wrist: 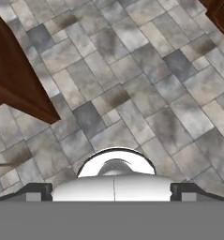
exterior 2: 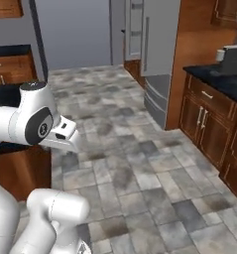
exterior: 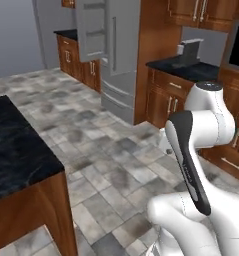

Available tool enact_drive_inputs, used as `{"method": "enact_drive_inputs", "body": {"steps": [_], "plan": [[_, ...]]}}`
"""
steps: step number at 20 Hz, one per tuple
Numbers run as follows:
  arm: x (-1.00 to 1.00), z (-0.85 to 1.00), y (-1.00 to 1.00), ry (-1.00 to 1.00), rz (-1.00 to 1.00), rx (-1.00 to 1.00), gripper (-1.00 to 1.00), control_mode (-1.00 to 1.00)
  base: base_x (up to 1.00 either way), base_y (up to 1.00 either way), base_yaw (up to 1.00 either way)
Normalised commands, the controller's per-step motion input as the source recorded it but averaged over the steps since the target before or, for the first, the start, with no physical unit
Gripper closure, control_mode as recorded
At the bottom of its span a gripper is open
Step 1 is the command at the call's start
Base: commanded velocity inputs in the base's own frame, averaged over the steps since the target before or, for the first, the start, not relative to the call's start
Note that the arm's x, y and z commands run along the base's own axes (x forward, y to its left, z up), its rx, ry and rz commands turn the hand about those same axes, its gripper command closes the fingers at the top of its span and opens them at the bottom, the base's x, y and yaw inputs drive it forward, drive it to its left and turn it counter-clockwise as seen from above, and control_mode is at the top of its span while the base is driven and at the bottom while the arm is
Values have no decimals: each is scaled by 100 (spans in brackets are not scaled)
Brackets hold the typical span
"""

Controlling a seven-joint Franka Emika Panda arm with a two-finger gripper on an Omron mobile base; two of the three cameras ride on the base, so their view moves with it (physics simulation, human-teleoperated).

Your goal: Pick up each apple from the fridge and place one apple on each plate on the dining counter.

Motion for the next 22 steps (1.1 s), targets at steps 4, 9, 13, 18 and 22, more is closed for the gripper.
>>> {"method": "enact_drive_inputs", "body": {"steps": [4, 9, 13, 18, 22], "plan": [[0, 0, 0, 0, 0, 0, -100, 100, 82, -74, 51], [0, 0, 0, 0, 0, 0, -100, 100, 86, -71, 44], [0, 0, 0, 0, 0, 0, -100, 100, 98, 2, 28], [0, 0, 0, 0, 0, 0, -100, 100, 77, 33, 12], [0, 0, 0, 0, 0, 0, -100, 100, 89, -1, 11]]}}
